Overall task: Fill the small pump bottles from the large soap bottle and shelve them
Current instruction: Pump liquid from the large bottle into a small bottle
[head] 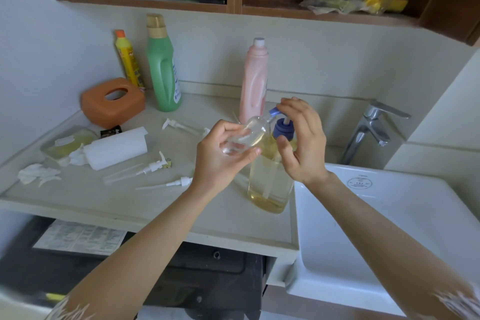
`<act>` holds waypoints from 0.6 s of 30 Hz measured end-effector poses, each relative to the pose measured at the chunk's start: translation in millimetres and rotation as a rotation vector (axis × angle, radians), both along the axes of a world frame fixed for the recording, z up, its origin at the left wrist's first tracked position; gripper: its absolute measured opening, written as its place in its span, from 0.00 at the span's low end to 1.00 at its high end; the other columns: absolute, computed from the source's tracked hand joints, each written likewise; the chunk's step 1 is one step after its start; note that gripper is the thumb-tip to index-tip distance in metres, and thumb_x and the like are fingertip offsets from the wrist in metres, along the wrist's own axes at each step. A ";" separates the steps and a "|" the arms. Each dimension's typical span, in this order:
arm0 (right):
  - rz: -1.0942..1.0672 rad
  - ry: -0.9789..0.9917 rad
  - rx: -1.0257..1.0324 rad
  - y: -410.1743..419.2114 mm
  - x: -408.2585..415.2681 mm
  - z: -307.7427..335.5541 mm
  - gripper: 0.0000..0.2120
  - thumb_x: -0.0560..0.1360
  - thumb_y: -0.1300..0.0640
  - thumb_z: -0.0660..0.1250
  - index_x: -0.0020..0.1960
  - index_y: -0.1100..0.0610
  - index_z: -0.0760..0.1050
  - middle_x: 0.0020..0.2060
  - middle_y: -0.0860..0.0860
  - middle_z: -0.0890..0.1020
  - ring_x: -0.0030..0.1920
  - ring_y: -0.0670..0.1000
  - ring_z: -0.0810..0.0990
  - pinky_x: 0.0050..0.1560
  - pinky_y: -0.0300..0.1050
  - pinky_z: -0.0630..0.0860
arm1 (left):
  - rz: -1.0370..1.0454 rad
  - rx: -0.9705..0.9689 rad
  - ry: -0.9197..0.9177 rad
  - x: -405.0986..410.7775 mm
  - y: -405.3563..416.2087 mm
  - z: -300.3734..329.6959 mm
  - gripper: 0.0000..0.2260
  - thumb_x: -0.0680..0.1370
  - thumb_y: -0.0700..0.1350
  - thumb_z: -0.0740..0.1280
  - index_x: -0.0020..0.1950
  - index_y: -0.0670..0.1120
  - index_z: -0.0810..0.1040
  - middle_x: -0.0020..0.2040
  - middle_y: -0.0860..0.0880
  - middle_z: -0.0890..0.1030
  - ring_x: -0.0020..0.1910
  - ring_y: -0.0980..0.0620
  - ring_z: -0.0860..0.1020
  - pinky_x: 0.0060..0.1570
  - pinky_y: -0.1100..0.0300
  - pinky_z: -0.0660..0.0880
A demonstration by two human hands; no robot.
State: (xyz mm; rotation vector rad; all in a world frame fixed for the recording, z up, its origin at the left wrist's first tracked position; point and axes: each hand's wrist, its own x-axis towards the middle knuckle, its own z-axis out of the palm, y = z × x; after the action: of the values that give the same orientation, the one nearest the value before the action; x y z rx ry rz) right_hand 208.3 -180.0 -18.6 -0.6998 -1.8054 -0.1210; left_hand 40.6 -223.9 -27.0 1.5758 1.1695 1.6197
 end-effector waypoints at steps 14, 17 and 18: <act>-0.051 0.113 0.039 7.4 -6.9 -14.3 0.21 0.79 0.52 0.53 0.52 0.68 0.77 0.50 0.59 0.80 0.55 0.55 0.75 0.59 0.43 0.69 | 0.006 -0.008 -0.012 2.0 5.1 -4.7 0.18 0.64 0.44 0.78 0.48 0.56 0.75 0.45 0.55 0.83 0.42 0.55 0.81 0.43 0.65 0.76; -0.101 0.136 0.017 8.0 -8.3 -15.1 0.21 0.79 0.51 0.55 0.48 0.66 0.79 0.47 0.57 0.81 0.52 0.54 0.77 0.56 0.39 0.69 | 0.002 -0.048 -0.027 0.8 5.7 -9.0 0.19 0.64 0.44 0.78 0.47 0.57 0.75 0.44 0.58 0.83 0.41 0.54 0.81 0.43 0.64 0.76; -0.109 0.138 0.012 7.6 -8.8 -14.6 0.18 0.77 0.54 0.57 0.48 0.66 0.79 0.47 0.57 0.82 0.51 0.54 0.77 0.56 0.38 0.69 | 0.011 -0.052 -0.012 1.0 5.9 -8.9 0.19 0.64 0.43 0.78 0.47 0.57 0.75 0.44 0.59 0.83 0.42 0.53 0.82 0.43 0.64 0.76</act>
State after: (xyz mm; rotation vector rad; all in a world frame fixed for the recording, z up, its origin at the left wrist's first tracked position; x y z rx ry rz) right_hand 199.4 -172.3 -33.1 -0.7791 -1.6338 -0.1522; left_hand 41.6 -218.0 -36.0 1.5273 1.2067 1.5910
